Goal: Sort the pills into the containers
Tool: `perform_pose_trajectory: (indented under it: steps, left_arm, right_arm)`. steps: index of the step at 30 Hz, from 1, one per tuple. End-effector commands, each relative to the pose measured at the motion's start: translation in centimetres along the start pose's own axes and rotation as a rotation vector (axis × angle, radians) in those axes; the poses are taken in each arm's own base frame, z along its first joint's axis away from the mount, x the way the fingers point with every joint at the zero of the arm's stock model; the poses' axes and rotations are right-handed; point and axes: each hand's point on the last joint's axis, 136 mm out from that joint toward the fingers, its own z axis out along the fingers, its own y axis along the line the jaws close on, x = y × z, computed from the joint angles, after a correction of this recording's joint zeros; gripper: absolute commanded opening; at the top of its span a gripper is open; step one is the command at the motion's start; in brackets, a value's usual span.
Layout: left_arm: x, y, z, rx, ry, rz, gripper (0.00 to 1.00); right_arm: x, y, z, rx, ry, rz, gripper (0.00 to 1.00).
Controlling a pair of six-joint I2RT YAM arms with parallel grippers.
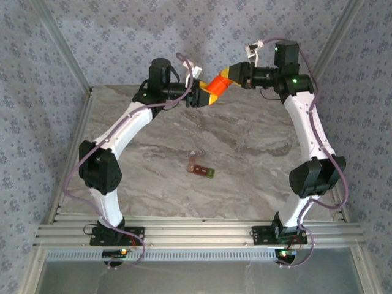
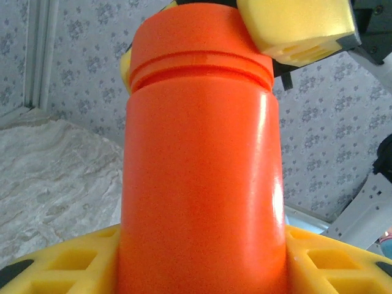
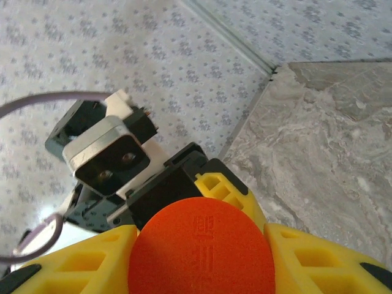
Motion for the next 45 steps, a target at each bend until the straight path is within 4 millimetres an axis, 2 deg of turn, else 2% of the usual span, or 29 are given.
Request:
perform_pose_trajectory:
  steps: [1,8,15,18,21,23,27,34,38,45]
  left_arm:
    - [-2.2,-1.2,0.0,0.001,-0.027,0.119,0.00]
    - [-2.0,-0.8,0.1,-0.008,0.000,0.126,0.00]
    - [-1.8,-0.6,0.2,-0.009,0.008,0.123,0.00]
    - [-1.6,-0.6,0.2,-0.007,0.011,0.119,0.00]
    - [-1.6,-0.7,0.1,-0.007,0.012,0.120,0.00]
    - [-1.7,-0.8,0.2,-0.005,0.011,0.122,0.00]
    - [-1.8,-1.0,0.1,0.001,0.010,0.122,0.00]
    - [-1.9,-1.8,-0.2,0.024,0.016,0.121,0.00]
    - [-1.6,-2.0,-0.2,0.037,0.023,0.109,0.00]
    - [-1.6,-2.3,-0.2,0.047,0.025,0.101,0.00]
  right_arm:
    - [1.2,-1.6,1.4,0.098,-0.025,0.172,0.41]
    - [3.5,-2.3,3.2,0.264,-0.067,0.320,0.41]
    - [2.6,-1.6,2.9,0.244,-0.111,0.332,0.46]
    - [1.3,-1.1,1.9,0.220,-0.139,0.301,0.61]
    - [-0.6,-0.1,-0.2,0.181,-0.194,0.248,0.76]
    - [-1.5,0.8,-1.5,0.154,-0.217,0.211,0.81]
    - [-1.8,1.6,-3.8,0.114,-0.237,0.153,0.86]
    - [-2.7,1.2,-6.1,0.027,-0.243,0.037,0.86]
    - [-2.6,1.7,-5.6,-0.008,-0.188,-0.067,0.85]
    - [-1.9,1.9,-3.4,-0.036,-0.095,-0.103,0.84]
